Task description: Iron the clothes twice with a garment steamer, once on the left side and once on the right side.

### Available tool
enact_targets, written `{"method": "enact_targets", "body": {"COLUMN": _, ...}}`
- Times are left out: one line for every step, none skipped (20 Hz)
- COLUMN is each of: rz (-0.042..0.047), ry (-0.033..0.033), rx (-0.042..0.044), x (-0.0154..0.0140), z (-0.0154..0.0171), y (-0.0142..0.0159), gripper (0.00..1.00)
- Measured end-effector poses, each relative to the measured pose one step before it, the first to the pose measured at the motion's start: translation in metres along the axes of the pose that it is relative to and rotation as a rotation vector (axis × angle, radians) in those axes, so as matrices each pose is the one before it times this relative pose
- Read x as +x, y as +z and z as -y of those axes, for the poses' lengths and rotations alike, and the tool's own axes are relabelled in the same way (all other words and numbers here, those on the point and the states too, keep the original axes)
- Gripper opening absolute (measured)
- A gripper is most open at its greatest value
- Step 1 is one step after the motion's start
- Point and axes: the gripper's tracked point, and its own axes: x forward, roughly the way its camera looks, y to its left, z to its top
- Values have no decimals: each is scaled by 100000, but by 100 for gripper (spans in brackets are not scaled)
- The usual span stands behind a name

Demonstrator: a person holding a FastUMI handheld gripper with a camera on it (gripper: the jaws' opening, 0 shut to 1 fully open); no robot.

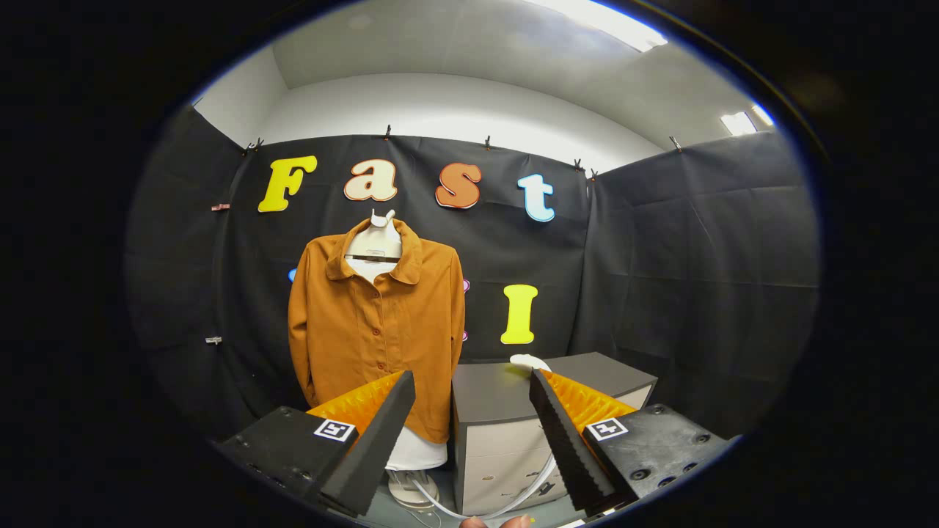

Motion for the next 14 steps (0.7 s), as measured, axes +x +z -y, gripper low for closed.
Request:
{"method": "enact_targets", "body": {"rz": -80, "ry": -217, "rx": -88, "x": 263, "z": 281, "y": -44, "gripper": 98}}
{"method": "enact_targets", "body": {"rz": -102, "ry": -87, "rx": -65, "x": 328, "z": 347, "y": -18, "gripper": 98}}
{"method": "enact_targets", "body": {"rz": -92, "ry": -286, "rx": -40, "x": 298, "z": 371, "y": 1, "gripper": 98}}
{"method": "enact_targets", "body": {"rz": -107, "ry": -172, "rx": -7, "x": 406, "z": 424, "y": -34, "gripper": 98}}
{"method": "enact_targets", "body": {"rz": 114, "ry": 78, "rx": 144, "x": 474, "z": 365, "y": 11, "gripper": 98}}
{"method": "enact_targets", "body": {"rz": -283, "ry": -123, "rx": -98, "x": 817, "z": 587, "y": 52, "gripper": 98}}
{"method": "enact_targets", "body": {"rz": -490, "ry": -60, "rx": -471, "x": 935, "z": 766, "y": -97, "gripper": 98}}
{"method": "enact_targets", "body": {"rz": -936, "ry": -10, "rx": -570, "x": 1112, "z": 855, "y": -147, "gripper": 98}}
{"method": "enact_targets", "body": {"rz": -1121, "ry": 527, "rx": -248, "x": 1208, "z": 893, "y": -152, "gripper": 98}}
{"method": "enact_targets", "body": {"rz": -1902, "ry": 1552, "rx": -19, "x": 1412, "z": 727, "y": -334, "gripper": 98}}
{"method": "enact_targets", "body": {"rz": -2461, "ry": 2248, "rx": -439, "x": 1704, "z": 666, "y": -493, "gripper": 99}}
{"method": "enact_targets", "body": {"rz": -3242, "ry": 1468, "rx": -944, "x": 1685, "z": 932, "y": -503, "gripper": 98}}
{"method": "enact_targets", "body": {"rz": -3573, "ry": 668, "rx": -684, "x": 1581, "z": 1350, "y": -645, "gripper": 98}}
{"method": "enact_targets", "body": {"rz": -4117, "ry": 483, "rx": -123, "x": 1668, "z": 1103, "y": -760, "gripper": 98}}
